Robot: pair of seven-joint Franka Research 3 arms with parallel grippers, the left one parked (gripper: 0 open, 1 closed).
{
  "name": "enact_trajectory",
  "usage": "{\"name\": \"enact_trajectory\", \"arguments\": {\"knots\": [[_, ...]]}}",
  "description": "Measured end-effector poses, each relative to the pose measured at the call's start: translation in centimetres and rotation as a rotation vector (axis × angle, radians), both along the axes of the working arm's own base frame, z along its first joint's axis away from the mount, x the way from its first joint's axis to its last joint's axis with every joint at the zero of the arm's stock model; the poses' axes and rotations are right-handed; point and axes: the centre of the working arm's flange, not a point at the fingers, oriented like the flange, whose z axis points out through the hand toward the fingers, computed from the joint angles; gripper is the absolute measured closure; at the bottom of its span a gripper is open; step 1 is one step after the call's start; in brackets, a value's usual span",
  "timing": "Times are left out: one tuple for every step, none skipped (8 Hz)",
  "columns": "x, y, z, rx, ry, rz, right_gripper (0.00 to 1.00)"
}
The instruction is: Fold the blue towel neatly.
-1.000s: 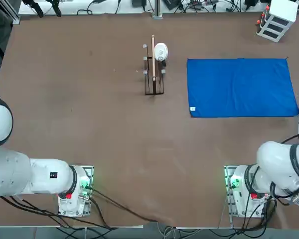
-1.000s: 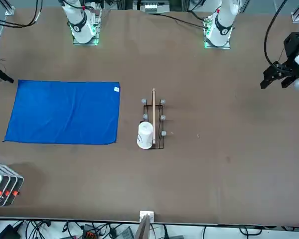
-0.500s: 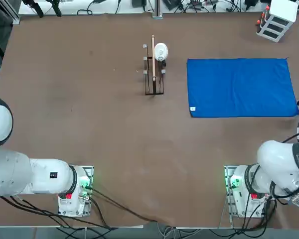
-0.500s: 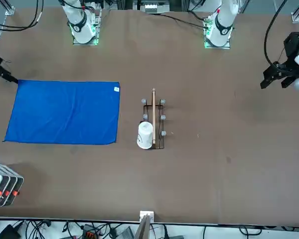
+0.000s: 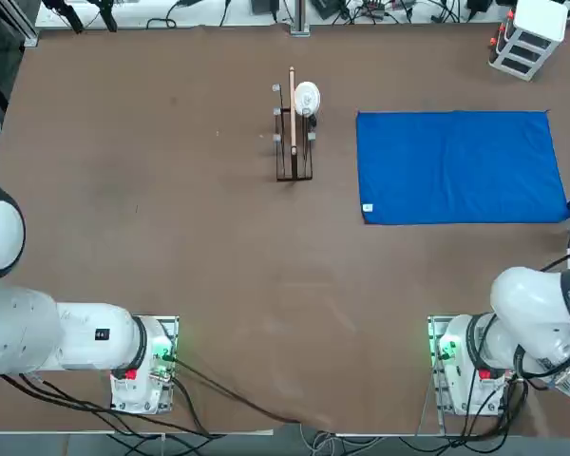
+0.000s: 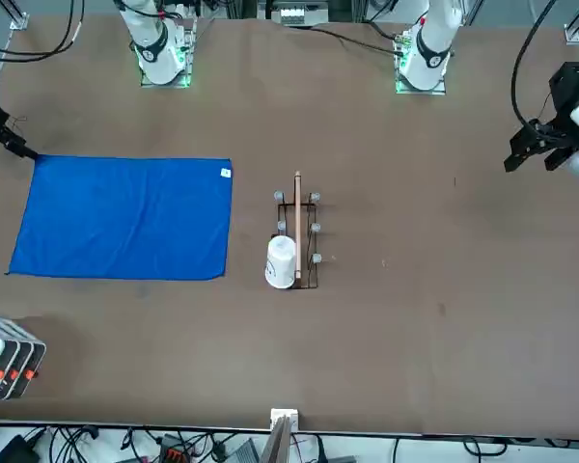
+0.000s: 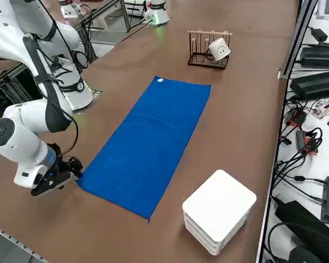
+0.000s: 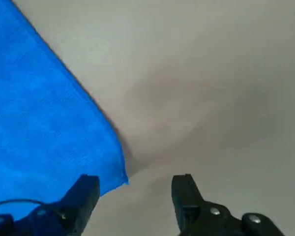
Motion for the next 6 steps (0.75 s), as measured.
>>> {"name": "enact_trajectory", "arguments": {"knots": [[0.06,0.07,-0.57,0.000,0.001,-0.018,0.11],[0.22,0.20,-0.90,-0.001,0.004,-0.038,0.13],[0.39,0.35,-1.00,0.000,0.005,-0.046,0.15],[0.50,0.45,-1.03,0.000,0.006,-0.049,0.14],[0.52,0.48,-1.08,0.001,0.007,-0.055,0.14],[0.55,0.54,-1.16,0.001,0.009,-0.064,0.14]]}}
